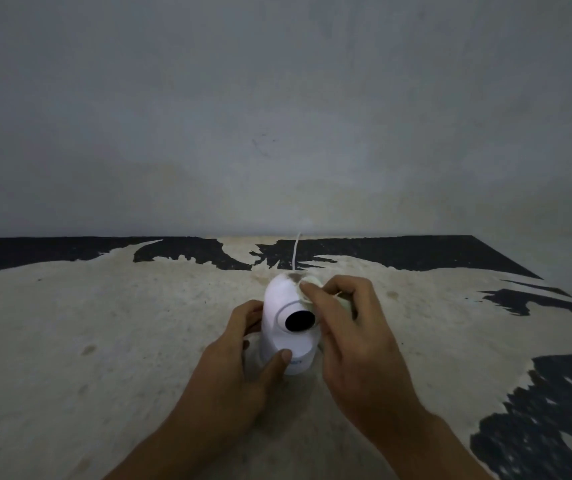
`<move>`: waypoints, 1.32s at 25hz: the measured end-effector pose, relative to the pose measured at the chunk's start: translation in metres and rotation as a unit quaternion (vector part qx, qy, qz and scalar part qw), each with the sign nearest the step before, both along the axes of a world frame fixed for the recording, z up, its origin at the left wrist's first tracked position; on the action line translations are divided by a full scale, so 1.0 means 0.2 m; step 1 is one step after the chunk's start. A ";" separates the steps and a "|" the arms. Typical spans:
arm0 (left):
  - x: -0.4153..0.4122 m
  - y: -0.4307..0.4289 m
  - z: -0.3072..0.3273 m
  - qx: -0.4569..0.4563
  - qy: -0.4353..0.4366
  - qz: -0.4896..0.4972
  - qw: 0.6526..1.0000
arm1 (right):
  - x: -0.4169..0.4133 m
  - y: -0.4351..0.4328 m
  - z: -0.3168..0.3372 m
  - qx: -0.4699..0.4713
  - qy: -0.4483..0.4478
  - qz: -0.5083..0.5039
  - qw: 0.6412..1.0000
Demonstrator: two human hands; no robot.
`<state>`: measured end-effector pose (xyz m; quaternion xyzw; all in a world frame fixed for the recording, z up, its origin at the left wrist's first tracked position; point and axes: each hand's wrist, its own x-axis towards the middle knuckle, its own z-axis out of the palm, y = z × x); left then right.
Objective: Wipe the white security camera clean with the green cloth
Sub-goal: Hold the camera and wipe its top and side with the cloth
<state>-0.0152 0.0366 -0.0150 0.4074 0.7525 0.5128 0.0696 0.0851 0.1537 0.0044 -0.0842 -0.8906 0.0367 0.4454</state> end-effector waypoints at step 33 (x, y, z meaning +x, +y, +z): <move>0.00 -0.01 -0.01 0.011 -0.012 -0.003 1.000 | -0.04 -0.02 -0.05 0.147 -0.025 0.029 0.988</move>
